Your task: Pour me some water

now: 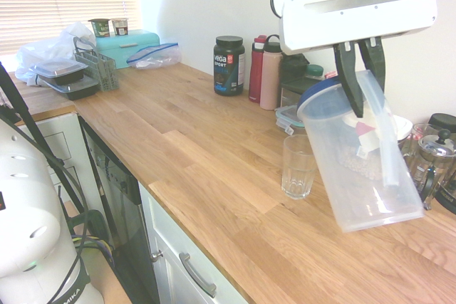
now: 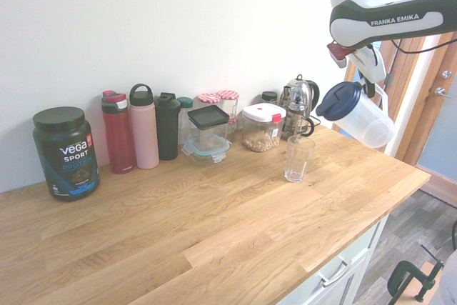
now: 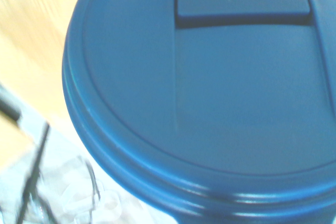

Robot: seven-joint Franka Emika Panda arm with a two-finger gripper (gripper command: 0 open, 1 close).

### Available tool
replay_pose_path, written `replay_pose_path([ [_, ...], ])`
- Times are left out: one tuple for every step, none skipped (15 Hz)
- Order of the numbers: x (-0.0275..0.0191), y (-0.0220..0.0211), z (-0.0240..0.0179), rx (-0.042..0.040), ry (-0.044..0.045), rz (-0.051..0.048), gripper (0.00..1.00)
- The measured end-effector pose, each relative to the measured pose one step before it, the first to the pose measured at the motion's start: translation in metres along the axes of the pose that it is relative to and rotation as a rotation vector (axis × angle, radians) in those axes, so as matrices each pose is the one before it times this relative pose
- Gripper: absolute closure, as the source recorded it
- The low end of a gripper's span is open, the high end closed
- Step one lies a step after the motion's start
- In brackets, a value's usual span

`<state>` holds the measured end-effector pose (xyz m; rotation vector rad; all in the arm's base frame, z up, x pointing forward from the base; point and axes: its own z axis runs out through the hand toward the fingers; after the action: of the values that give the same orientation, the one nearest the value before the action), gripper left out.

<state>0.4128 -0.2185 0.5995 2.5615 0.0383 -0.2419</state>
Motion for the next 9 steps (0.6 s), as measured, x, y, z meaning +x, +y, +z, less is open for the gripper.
replay_pose_path([
  [0.00372, -0.01029, 0.00004, -0.01848, -0.00749, -0.01369, 1.0],
  [0.00448, -0.01328, -0.00016, -0.01963, -0.00935, -0.01165, 1.0],
  [0.00418, -0.01352, -0.00025, -0.0179, -0.00967, -0.01409, 1.0],
  [0.00327, -0.01239, 0.00169, -0.0199, -0.01059, -0.01478, 1.0],
  [0.0014, -0.00945, 0.0019, -0.0198, -0.01016, -0.01381, 1.0],
  [-0.00064, -0.00454, -0.00077, -0.01754, -0.00641, -0.00817, 1.0],
  [-0.00321, 0.00062, -0.00103, -0.01634, -0.00504, -0.00129, 1.0],
  [-0.00476, 0.00278, -0.00269, -0.01362, 0.00106, 0.00495, 1.0],
  [-0.00525, 0.00355, -0.00263, -0.01251, 0.00006, 0.00664, 1.0],
])
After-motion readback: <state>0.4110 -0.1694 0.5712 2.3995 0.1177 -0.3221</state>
